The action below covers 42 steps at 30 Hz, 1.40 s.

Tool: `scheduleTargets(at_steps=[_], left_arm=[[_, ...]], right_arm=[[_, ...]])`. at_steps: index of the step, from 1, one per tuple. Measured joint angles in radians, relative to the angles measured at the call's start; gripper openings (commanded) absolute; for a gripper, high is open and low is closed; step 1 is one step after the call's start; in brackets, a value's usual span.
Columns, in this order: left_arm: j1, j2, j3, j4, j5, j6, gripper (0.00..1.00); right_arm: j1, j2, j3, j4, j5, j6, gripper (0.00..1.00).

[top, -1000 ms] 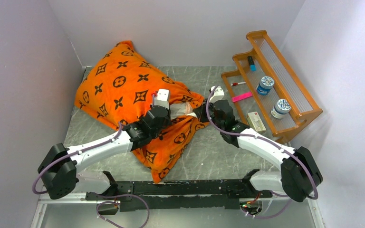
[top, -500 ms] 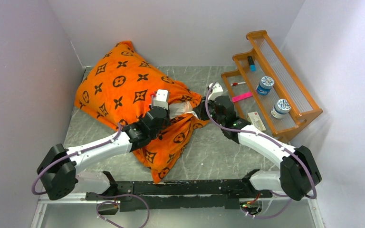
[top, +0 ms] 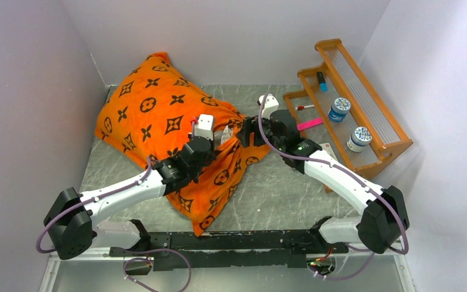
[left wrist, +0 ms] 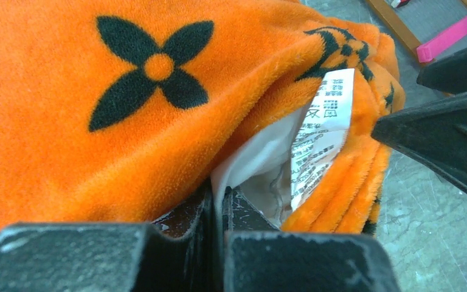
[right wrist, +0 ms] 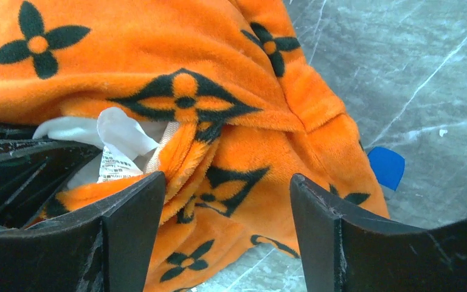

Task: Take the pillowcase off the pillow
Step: Remove the pillow from the pillowcase.

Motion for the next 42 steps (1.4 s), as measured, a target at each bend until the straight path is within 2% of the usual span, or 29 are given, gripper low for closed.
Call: scheduleTargets(at_steps=[9, 12, 19, 25, 30, 34, 37, 42], left_arm=[[-0.005, 0.000, 0.000, -0.002, -0.011, 0.003, 0.05], [-0.008, -0.002, 0.000, -0.004, -0.016, 0.004, 0.05], [-0.014, -0.010, 0.000, -0.012, -0.025, 0.003, 0.05], [-0.020, -0.010, 0.000, -0.011, -0.028, -0.002, 0.05], [-0.023, -0.010, -0.005, -0.007, -0.027, -0.005, 0.05], [-0.024, -0.011, -0.006, -0.005, -0.029, -0.010, 0.05], [-0.024, -0.011, -0.010, -0.002, -0.029, -0.021, 0.05], [-0.024, -0.012, -0.023, 0.012, -0.029, -0.029, 0.05]], right_arm=[[0.116, 0.120, 0.165, -0.107, 0.149, -0.029, 0.79], [0.144, 0.163, 0.201, -0.134, 0.213, -0.029, 0.77], [0.167, 0.213, 0.218, -0.165, 0.383, -0.031, 0.61], [0.183, 0.217, 0.191, -0.145, 0.470, -0.042, 0.31], [0.171, 0.198, 0.133, -0.089, 0.463, -0.039, 0.14], [0.104, 0.164, 0.075, -0.054, 0.397, -0.023, 0.08], [0.048, 0.148, 0.025, -0.019, 0.307, 0.001, 0.00], [-0.013, 0.146, -0.037, 0.050, 0.170, 0.044, 0.00]])
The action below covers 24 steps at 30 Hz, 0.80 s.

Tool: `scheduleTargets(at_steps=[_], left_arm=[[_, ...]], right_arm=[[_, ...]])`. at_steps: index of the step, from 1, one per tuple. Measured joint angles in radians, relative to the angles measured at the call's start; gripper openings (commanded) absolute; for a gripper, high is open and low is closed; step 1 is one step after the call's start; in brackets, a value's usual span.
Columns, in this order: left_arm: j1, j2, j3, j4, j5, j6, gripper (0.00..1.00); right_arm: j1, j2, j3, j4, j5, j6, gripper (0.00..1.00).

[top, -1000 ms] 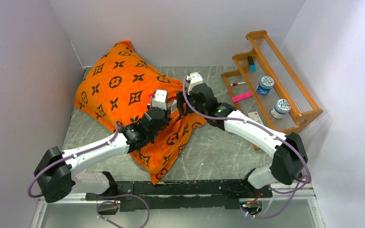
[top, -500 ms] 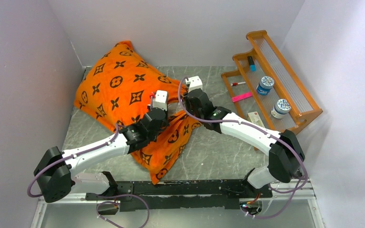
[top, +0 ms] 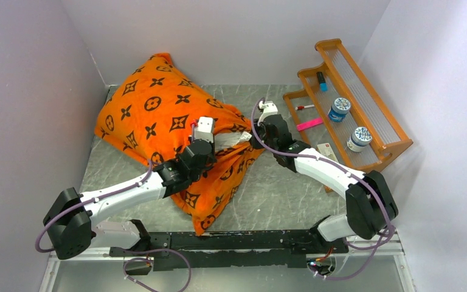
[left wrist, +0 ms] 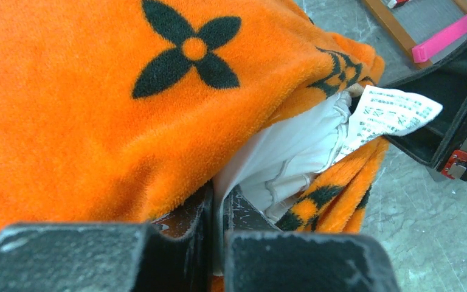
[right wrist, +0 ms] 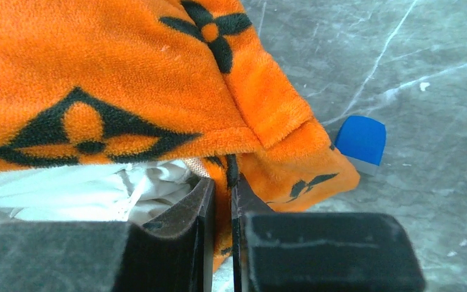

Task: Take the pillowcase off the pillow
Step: Remove the pillow from the pillowcase.

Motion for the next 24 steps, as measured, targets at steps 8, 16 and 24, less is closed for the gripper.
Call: scheduleTargets(at_steps=[8, 16, 24], left_arm=[[0.000, -0.026, -0.006, -0.014, -0.005, -0.006, 0.05], [0.010, -0.159, -0.036, -0.072, 0.085, 0.036, 0.05], [0.019, -0.233, -0.017, -0.177, 0.103, 0.056, 0.26]], right_arm=[[-0.038, 0.027, -0.053, 0.128, -0.168, 0.009, 0.00], [-0.028, 0.028, -0.156, 0.374, -0.354, 0.003, 0.00], [0.034, 0.036, -0.163, 0.487, -0.470, 0.001, 0.00]])
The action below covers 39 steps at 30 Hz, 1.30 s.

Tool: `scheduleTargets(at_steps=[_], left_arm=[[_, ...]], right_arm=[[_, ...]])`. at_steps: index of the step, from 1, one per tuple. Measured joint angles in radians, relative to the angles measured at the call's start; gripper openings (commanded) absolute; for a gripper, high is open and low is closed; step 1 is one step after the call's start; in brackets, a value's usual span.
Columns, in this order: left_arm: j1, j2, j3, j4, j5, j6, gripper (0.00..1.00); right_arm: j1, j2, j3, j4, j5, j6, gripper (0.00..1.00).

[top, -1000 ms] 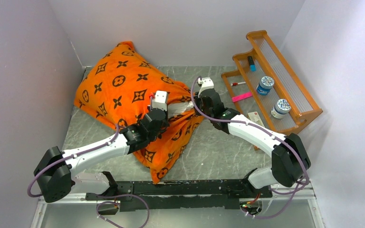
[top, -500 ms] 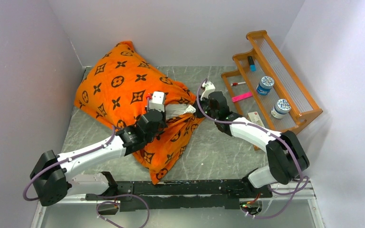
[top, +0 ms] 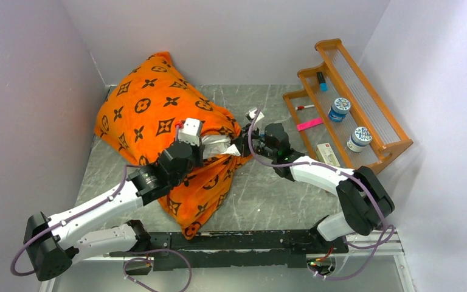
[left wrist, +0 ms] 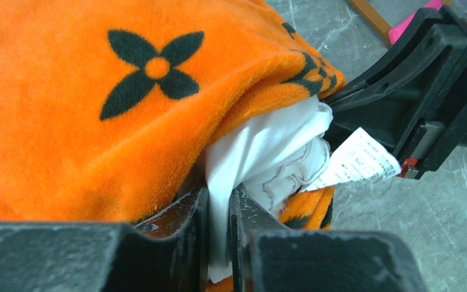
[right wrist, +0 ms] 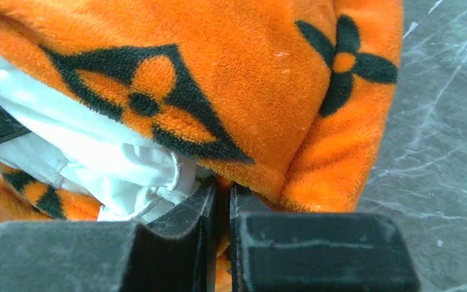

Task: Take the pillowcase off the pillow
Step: Remove the pillow from the pillowcase.

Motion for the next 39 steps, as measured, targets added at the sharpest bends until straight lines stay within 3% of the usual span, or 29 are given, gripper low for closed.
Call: scheduleTargets(at_steps=[5, 11, 16, 23, 35, 39], left_arm=[[0.003, -0.003, 0.085, -0.075, 0.018, 0.018, 0.63], [0.008, -0.004, 0.224, -0.118, 0.086, 0.024, 0.77], [0.008, 0.022, 0.277, -0.148, 0.198, 0.020, 0.79], [0.008, 0.187, 0.354, -0.224, 0.309, 0.010, 0.80], [0.007, 0.302, 0.406, -0.327, 0.207, 0.010, 0.85], [0.006, 0.352, 0.417, -0.345, 0.109, 0.016, 0.80]], right_arm=[[0.024, 0.003, 0.005, 0.008, -0.002, -0.011, 0.00], [0.042, -0.001, 0.002, 0.029, 0.010, -0.022, 0.00], [0.052, -0.002, -0.003, 0.054, 0.015, -0.021, 0.00], [0.060, -0.002, -0.011, 0.080, 0.016, -0.021, 0.00], [0.068, -0.002, -0.011, 0.080, 0.027, -0.022, 0.00], [0.071, -0.002, -0.011, 0.082, 0.027, -0.022, 0.00]])
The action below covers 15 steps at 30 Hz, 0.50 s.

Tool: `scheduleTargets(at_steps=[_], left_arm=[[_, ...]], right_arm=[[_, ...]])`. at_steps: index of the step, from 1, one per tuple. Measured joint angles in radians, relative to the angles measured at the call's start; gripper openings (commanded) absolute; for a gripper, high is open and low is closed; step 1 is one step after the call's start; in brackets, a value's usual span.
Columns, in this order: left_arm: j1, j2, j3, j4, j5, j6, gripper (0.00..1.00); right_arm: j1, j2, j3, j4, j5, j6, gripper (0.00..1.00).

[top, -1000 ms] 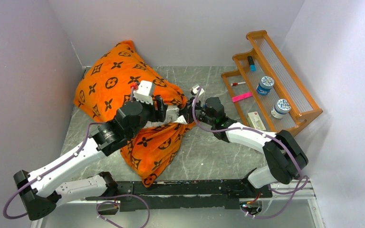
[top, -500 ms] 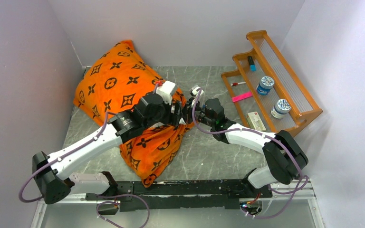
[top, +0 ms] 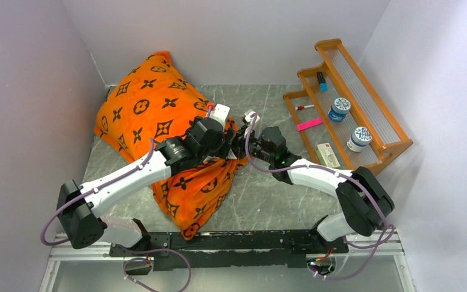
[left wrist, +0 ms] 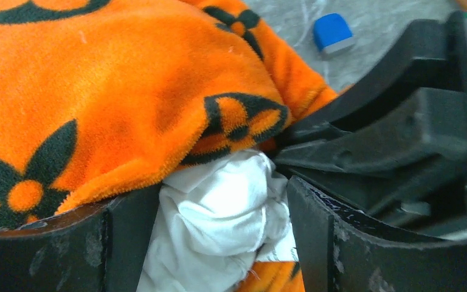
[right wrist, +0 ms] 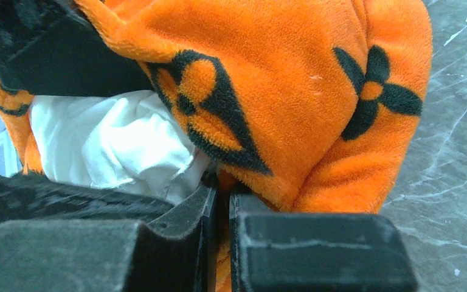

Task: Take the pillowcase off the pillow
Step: Remove the pillow from the pillowcase.

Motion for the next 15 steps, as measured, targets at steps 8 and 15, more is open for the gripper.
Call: scheduleTargets(at_steps=[8, 15], left_arm=[[-0.001, 0.050, 0.005, -0.004, -0.071, 0.013, 0.80], [0.006, 0.084, 0.006, 0.010, -0.054, 0.019, 0.57]], right_arm=[[0.006, 0.000, -0.001, 0.005, 0.008, 0.000, 0.00], [0.006, 0.000, -0.007, -0.005, 0.043, -0.005, 0.00]])
